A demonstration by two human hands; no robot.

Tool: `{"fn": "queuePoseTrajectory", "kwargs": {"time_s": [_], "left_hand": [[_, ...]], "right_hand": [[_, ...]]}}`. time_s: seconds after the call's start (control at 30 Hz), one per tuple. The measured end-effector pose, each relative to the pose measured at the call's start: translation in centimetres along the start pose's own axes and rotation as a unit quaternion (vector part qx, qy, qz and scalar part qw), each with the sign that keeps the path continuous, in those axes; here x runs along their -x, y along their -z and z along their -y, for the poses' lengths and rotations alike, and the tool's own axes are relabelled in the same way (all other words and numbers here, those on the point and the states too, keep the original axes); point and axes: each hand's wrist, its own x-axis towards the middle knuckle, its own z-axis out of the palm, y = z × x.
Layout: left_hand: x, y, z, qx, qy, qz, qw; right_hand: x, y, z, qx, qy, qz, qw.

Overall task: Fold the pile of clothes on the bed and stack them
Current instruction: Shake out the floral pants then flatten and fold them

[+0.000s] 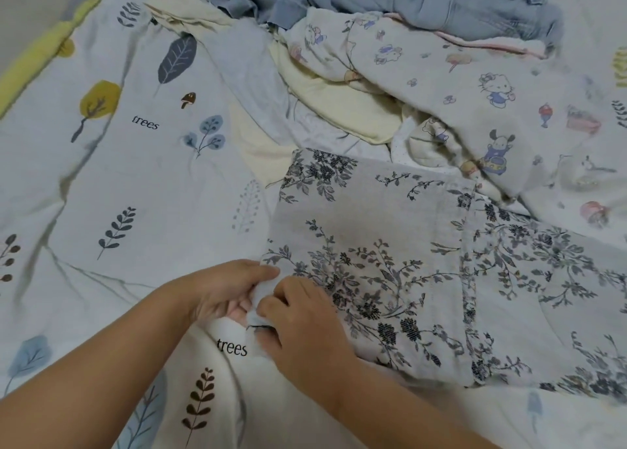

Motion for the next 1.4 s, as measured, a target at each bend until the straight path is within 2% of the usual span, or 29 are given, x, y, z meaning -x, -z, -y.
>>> {"fn": "queuePoseTrajectory", "kwargs": {"time_s": [0.1, 0.2, 0.3, 0.4, 0.5, 0.57, 0.63, 0.77, 0.83, 0.93, 1.0, 1.07, 1.13, 1.23, 1.33, 1.4], "left_hand": [[0.4, -0.1, -0.4, -0.030, -0.017, -0.014, 0.999], [0.4, -0.7, -0.2, 0.002, -0.055, -0.039, 0.998], [0.2, -1.3, 0.7, 0.046, -0.063, -0.063, 0.995], [0.8, -1.5, 1.7, 0.071, -0.055, -0.052, 0.995], [1.9, -1.7, 3.6, 0.102, -0.057, -0.025, 0.993], [2.4, -2.2, 5.2, 0.095, -0.061, -0.067, 0.991], [2.6, -2.8, 6.2, 0.120, -0.070, -0.122, 0.983], [2.3, -3.2, 7.5, 0.143, -0.084, -0.190, 0.968], [1.9, -3.3, 8.3, 0.136, -0.085, -0.214, 0.963], [1.4, -3.3, 9.1, 0.133, -0.093, -0.228, 0.960], [1.1, -3.1, 9.2, 0.127, -0.105, -0.230, 0.959], [0.9, -3.1, 9.3, 0.107, -0.118, -0.234, 0.959], [0.8, -3.2, 9.4, 0.091, -0.124, -0.236, 0.959], [1.0, -3.7, 8.9, 0.145, -0.134, -0.209, 0.958], [1.6, -4.2, 8.1, 0.191, -0.112, -0.168, 0.961], [1.9, -3.9, 8.1, 0.143, -0.080, -0.150, 0.975]], "right_hand": [[-0.1, -0.3, 0.2, 0.030, 0.069, -0.066, 0.995], [-0.1, 0.2, -0.5, 0.037, 0.115, -0.130, 0.984], [0.5, 0.2, -1.2, 0.065, 0.125, -0.073, 0.987], [0.9, 0.1, -1.3, 0.051, 0.082, -0.022, 0.995], [-0.1, 0.6, -2.3, 0.007, -0.001, -0.065, 0.998], [-1.9, 1.1, -3.6, 0.016, -0.052, -0.067, 0.996], [-4.3, 1.3, -5.6, 0.051, -0.096, -0.028, 0.994], [-10.1, 1.5, -9.5, 0.150, -0.112, -0.057, 0.981], [-13.0, 1.5, -10.8, 0.184, -0.122, -0.059, 0.974], [-16.8, 1.0, -11.7, 0.207, -0.171, -0.004, 0.963], [-18.6, 0.7, -11.7, 0.208, -0.207, 0.025, 0.955], [-19.7, 0.4, -11.6, 0.199, -0.206, 0.021, 0.958], [-20.6, 0.7, -11.8, 0.204, -0.193, -0.022, 0.960], [-21.8, 1.4, -12.1, 0.204, -0.203, -0.092, 0.953], [-21.8, 1.0, -12.1, 0.194, -0.205, -0.093, 0.955], [-21.0, 0.6, -11.6, 0.191, -0.194, -0.078, 0.959]]}}
